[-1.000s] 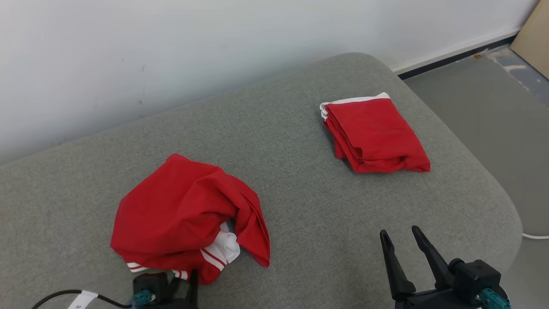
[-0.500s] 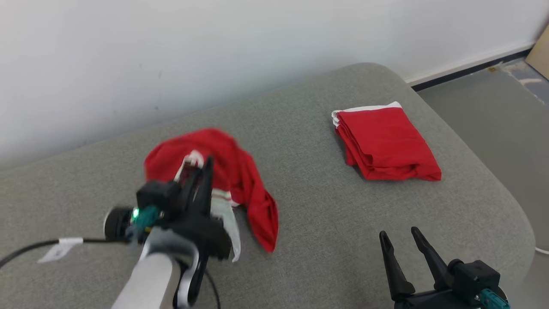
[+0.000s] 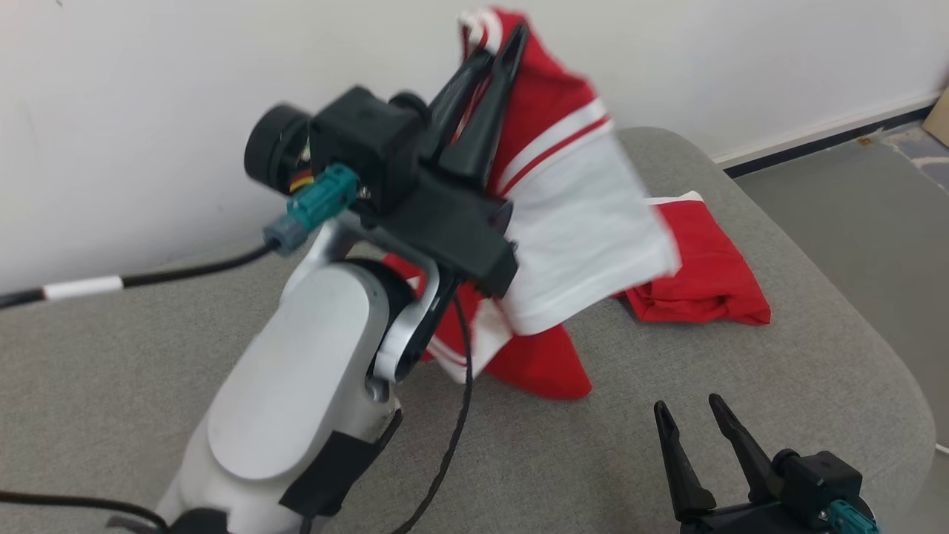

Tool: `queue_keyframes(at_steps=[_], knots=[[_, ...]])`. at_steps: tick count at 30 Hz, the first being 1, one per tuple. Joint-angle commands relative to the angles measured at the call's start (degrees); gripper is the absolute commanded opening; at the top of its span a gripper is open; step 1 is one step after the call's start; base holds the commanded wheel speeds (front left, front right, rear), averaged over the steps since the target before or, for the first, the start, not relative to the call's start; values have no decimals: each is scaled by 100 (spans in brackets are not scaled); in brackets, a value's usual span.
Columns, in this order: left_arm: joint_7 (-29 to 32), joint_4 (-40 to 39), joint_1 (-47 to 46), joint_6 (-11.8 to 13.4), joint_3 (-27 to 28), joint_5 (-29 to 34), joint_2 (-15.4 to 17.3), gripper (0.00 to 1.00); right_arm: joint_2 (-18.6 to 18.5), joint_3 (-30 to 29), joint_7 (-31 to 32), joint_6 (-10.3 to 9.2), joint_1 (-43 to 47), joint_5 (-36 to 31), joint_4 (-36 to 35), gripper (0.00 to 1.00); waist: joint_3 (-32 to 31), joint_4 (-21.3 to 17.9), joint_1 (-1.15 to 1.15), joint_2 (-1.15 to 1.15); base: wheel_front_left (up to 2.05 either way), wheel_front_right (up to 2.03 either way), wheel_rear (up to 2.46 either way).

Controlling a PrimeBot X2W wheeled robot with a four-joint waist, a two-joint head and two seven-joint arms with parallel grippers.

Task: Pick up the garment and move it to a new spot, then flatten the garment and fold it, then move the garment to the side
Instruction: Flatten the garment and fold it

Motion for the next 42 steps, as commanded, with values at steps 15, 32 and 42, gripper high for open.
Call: queue_keyframes(at_steps=[15,32,42], knots=[[-227,773,480,1088,377,-1243,517,0,4,34,-95,-14,10,97,52,100,14,101,0,0,0,0,0],[-651,2913,1570,1536,1287,-1536,1632,11,3,91,-18,-14,-85,-12,14,100,147,30,0,0,0,0,0],[-982,2984,1936,1270,1249,-1659,1523,100,1,25,45,-14,34,-30,-46,100,111,350,0,0,0,0,0]])
